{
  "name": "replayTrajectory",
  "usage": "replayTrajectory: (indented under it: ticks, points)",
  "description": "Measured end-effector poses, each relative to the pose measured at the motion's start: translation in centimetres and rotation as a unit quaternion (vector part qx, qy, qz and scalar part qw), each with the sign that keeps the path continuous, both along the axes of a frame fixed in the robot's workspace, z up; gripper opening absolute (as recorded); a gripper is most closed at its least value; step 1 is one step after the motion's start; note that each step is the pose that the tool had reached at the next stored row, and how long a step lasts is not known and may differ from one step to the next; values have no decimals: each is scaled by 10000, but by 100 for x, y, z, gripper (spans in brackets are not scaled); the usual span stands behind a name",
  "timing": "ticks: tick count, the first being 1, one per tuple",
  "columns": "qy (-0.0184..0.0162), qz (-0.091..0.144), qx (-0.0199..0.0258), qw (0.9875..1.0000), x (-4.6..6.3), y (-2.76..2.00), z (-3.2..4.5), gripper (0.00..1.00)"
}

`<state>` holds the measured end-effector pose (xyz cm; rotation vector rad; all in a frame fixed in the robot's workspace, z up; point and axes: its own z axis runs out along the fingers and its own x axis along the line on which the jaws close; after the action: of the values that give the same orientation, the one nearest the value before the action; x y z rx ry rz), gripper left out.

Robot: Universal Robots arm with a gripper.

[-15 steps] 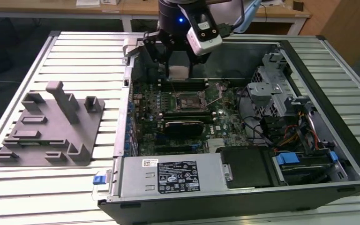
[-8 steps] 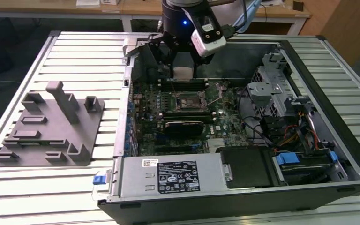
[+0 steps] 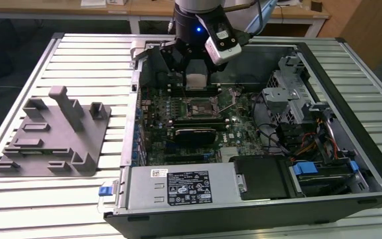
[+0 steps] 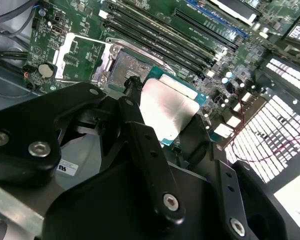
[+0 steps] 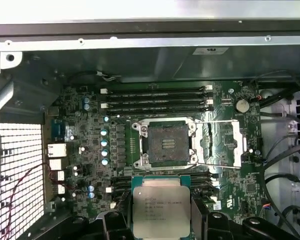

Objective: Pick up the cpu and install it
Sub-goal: 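Pick up the cpu and move it towards the insertion slot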

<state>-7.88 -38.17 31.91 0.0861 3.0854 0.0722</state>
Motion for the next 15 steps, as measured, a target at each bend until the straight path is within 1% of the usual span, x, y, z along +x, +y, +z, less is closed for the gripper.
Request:
replayTrajectory:
  ticks: [15]
  points:
    - [-2,15,1,10000,138,38,-193,55]
